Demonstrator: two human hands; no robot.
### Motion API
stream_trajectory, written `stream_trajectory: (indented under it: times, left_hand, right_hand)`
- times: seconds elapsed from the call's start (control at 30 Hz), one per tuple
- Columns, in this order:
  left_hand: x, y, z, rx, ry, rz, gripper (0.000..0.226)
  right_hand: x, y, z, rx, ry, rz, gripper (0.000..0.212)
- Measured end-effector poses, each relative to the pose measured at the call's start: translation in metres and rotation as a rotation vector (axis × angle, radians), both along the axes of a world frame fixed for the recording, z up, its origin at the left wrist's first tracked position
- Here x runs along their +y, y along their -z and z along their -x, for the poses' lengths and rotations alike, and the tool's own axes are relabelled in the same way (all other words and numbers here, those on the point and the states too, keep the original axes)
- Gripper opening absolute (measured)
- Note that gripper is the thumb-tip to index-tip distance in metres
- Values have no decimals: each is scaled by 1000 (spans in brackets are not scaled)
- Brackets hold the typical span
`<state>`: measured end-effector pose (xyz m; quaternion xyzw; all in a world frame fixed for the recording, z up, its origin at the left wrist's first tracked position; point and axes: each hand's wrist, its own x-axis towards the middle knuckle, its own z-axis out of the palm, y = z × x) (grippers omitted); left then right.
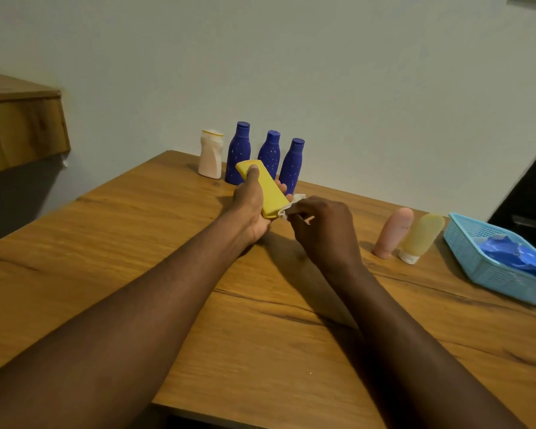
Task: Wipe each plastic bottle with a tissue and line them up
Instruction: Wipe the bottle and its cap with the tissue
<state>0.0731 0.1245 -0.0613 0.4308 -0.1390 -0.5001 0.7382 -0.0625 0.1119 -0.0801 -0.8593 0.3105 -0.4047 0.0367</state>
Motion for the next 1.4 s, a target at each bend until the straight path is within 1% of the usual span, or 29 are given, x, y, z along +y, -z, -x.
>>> stream_trajectory:
  times: [0.1, 0.2, 0.27, 0.43, 0.5, 0.63, 0.67, 0.73, 0.83, 0.9, 0.97, 1.13, 1.27, 1.4]
  left_hand:
    - [1, 1, 1, -23, 7, -4, 34]
    - [-3, 5, -4, -39, 31, -16, 39]
    - [-2, 4, -5, -47, 42, -17, 41]
    - [-6, 3, -1, 38, 22, 42, 35]
    - [-7, 3, 0, 39, 19, 46, 39]
    - [-5, 3, -2, -18, 18, 64, 44]
    - [-7, 3, -3, -68, 7, 74, 45]
    - [-7, 3, -2, -235, 6, 87, 41]
    - [-5, 9, 8, -480, 67, 125, 41]
    - [-3, 12, 14, -667, 115, 151, 37]
    - [-1, 14, 20, -782, 152, 175, 32]
    - [-4, 18, 26, -872, 213, 224, 23]
    - [-6, 24, 28, -922, 240, 277, 29]
    - [-7, 27, 29, -996, 227, 273, 36]
  right_hand:
    - [3, 0, -1, -7, -16, -15, 17]
    - [11, 1, -10, 74, -113, -19, 21]
    - [15, 1, -13, 106, -131, -5, 22]
    - [4, -5, 3, -30, -38, -37, 15]
    - [0, -6, 7, -97, -11, -60, 15]
    - [-3, -2, 7, -100, -49, -78, 14]
    - [-4, -2, 6, -128, -60, -81, 14]
    - [-7, -6, 8, -239, -31, -85, 18]
    - [-13, -17, 13, -392, 28, -37, 25]
    - [-15, -18, 15, -432, 31, 24, 22]
    - [-15, -19, 16, -460, 32, 57, 19]
    - [-16, -27, 19, -511, 57, 97, 19]
    - [-17, -25, 22, -405, 83, 35, 17]
    - [-15, -28, 24, -348, 147, 14, 18]
